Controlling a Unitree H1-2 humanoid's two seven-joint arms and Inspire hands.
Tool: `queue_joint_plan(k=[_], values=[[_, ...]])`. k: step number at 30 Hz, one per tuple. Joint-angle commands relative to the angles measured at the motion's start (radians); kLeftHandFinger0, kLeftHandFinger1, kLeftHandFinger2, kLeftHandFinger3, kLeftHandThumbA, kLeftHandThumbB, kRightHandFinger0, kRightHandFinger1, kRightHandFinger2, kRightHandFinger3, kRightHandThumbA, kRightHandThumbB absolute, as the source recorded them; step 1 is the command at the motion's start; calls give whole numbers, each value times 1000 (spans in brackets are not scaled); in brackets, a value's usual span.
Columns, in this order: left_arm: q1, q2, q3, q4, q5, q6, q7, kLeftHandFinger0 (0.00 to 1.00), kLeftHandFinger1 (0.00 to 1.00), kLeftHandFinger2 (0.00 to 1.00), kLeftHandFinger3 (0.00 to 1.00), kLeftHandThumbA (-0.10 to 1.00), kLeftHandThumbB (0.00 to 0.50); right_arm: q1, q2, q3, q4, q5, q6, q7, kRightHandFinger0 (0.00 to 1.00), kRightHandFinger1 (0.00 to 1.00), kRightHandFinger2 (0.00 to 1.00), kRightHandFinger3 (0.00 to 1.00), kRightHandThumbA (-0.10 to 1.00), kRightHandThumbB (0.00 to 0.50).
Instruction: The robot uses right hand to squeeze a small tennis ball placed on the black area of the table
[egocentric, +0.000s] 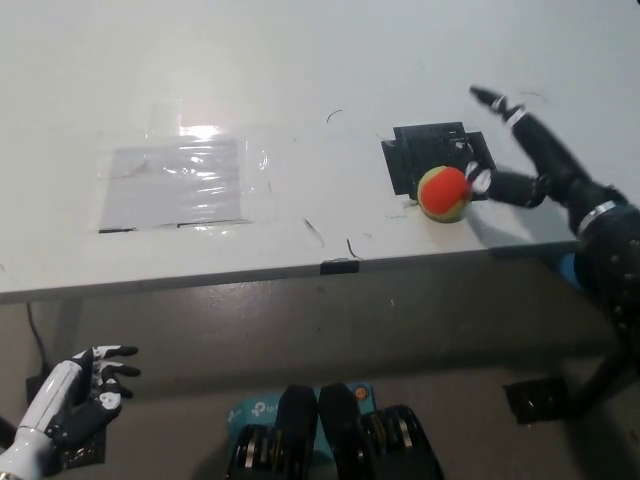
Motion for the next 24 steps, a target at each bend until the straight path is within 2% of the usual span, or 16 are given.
queue_joint_plan(k=[1,4,8,12,15,16,18,21,24], values=[[2,23,17,-35,10,-9,-7,390,488,597,702,-19,36,-66,-13,34,13,-102,37,13,1000,1000,1000,1000,611,500],[4,24,16,-31,12,-16,-9,398,493,605,714,-18,32,-70,7,44,35,-147,38,-34,1000,1000,1000,1000,652,500],[5,24,14,-32,12,-9,-13,415,499,617,721,14,40,-76,39,33,68,-167,22,-70,1000,1000,1000,1000,645,500],[4,24,13,-31,10,-18,-15,400,488,615,727,-21,33,-96,73,25,105,-177,-8,-97,1000,1000,1000,1000,670,500],[4,25,13,-36,11,-11,-16,399,491,617,730,-17,34,-108,92,25,122,-188,-28,-108,1000,1000,1000,1000,640,500],[5,26,13,-49,16,15,-15,421,512,633,739,8,36,-109,96,25,124,-187,-29,-105,1000,1000,1000,1000,632,500],[-1,25,14,-44,13,11,-16,437,526,647,738,4,36,-110,103,29,151,-195,-49,-121,1000,1000,1000,1000,614,500],[-4,24,14,-38,11,5,-16,436,521,646,741,11,39,-107,109,30,173,-204,-60,-128,1000,1000,1000,1000,606,500],[-8,21,16,-42,5,5,-18,412,496,618,722,11,41,-107,123,33,217,-210,-89,-148,1000,1000,1000,1000,549,500]])
